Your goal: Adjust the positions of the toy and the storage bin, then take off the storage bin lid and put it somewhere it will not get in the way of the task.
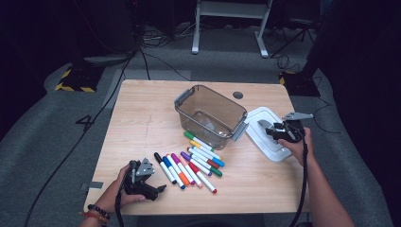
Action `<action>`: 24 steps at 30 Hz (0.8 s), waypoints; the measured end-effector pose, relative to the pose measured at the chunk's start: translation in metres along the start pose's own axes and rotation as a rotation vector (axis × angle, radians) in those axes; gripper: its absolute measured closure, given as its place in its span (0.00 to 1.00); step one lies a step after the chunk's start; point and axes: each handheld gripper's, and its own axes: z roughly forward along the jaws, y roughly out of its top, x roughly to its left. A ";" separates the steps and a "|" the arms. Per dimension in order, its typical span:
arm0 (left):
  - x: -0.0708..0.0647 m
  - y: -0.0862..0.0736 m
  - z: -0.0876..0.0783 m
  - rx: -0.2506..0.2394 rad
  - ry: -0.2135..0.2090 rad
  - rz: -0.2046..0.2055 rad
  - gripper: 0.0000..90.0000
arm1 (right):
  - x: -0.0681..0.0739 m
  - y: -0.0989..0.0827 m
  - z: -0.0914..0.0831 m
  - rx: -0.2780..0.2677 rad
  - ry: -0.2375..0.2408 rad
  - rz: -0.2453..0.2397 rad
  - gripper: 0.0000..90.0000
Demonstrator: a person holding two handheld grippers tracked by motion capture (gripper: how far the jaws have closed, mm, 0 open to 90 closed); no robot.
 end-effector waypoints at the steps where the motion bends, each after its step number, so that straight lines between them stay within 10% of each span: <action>1: 0.000 0.000 0.000 0.000 0.000 0.000 0.04 | 0.001 0.000 -0.002 -0.007 0.002 0.000 0.48; 10: 0.000 0.000 0.000 0.000 -0.001 0.001 0.04 | 0.030 0.011 -0.017 -0.064 0.088 -0.086 0.44; 24: 0.001 0.000 0.000 0.000 -0.001 0.004 0.03 | 0.104 -0.010 -0.016 0.009 0.302 -0.278 0.60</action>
